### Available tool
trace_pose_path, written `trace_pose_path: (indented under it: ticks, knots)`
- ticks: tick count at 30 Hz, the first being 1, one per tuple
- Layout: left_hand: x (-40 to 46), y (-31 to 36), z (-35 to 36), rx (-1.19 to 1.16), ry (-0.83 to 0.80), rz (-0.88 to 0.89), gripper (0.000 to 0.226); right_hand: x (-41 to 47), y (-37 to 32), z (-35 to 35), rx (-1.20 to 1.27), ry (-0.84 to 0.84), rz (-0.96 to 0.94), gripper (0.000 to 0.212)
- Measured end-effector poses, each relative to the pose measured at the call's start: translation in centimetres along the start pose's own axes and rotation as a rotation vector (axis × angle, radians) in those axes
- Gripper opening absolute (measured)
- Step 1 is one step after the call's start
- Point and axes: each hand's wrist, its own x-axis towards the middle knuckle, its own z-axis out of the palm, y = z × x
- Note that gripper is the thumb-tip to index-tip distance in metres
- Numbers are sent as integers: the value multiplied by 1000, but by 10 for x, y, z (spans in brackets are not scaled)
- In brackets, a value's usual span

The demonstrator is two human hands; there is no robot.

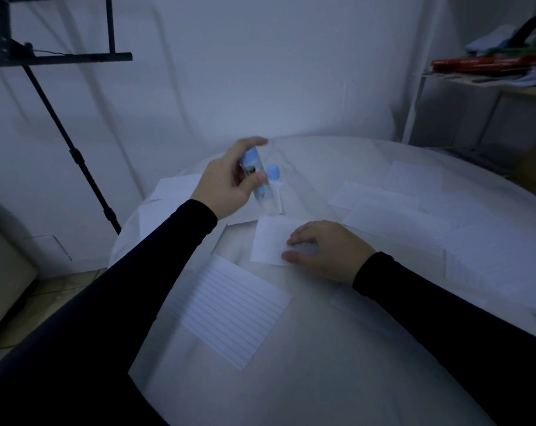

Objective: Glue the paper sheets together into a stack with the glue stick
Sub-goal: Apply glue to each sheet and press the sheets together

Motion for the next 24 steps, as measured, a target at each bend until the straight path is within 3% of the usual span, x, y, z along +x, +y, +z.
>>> trace_pose_path:
  ticks: [3,7,12,24]
  knots:
    - [2,19,-1,-119,65,30,51,-1,9,-16,67,75,-74,25]
    - [-9,34,17,-224,-131,10,57,-7,33,-49,-67,-74,-26,27]
    - [-24,49,45,-130,-344,13,46,-15,46,-49,-91,-132,77,32]
    - [-27,62,61,-162,-350,103,47,-18,51,-51,-97,-146,17,28]
